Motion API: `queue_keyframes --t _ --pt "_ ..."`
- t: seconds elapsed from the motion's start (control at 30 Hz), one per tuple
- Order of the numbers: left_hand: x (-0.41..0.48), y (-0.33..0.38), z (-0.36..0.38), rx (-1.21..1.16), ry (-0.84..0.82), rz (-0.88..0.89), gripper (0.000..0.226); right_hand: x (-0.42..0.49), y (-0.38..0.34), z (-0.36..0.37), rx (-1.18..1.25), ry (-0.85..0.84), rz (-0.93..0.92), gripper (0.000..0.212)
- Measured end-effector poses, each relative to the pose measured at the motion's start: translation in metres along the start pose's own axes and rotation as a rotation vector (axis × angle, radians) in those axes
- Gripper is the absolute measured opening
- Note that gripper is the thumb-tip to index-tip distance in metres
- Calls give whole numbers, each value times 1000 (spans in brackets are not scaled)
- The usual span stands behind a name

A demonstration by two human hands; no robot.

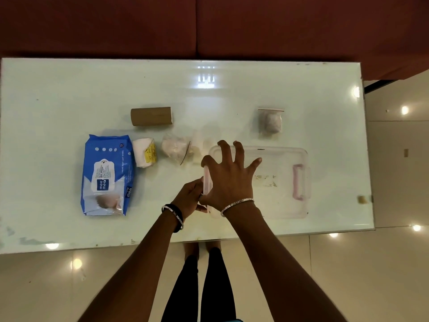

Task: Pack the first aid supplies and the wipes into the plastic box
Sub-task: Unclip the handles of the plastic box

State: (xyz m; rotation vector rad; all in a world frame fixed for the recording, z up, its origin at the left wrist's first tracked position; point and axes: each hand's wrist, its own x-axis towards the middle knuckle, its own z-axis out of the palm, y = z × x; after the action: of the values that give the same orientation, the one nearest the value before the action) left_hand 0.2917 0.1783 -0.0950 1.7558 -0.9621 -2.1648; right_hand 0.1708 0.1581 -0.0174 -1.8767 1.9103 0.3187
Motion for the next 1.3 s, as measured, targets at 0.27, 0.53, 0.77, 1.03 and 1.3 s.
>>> queue_keyframes --t 0.27,0.53,0.77,1.03,1.3 --pt "-1 3 0 42 5 -43 35 -15 5 -30 81 57 -59 70" --pt "1 2 1 38 8 -72 39 -65 87 -122 432 131 -155 76" --pt "3 -4 -2 120 42 -15 38 -116 200 -163 399 182 2 75" --pt "6 -10 -1 189 87 -2 37 -141 282 -127 422 463 214 73" --pt "7 -12 -3 207 78 -2 36 -87 271 -38 519 671 464 74"
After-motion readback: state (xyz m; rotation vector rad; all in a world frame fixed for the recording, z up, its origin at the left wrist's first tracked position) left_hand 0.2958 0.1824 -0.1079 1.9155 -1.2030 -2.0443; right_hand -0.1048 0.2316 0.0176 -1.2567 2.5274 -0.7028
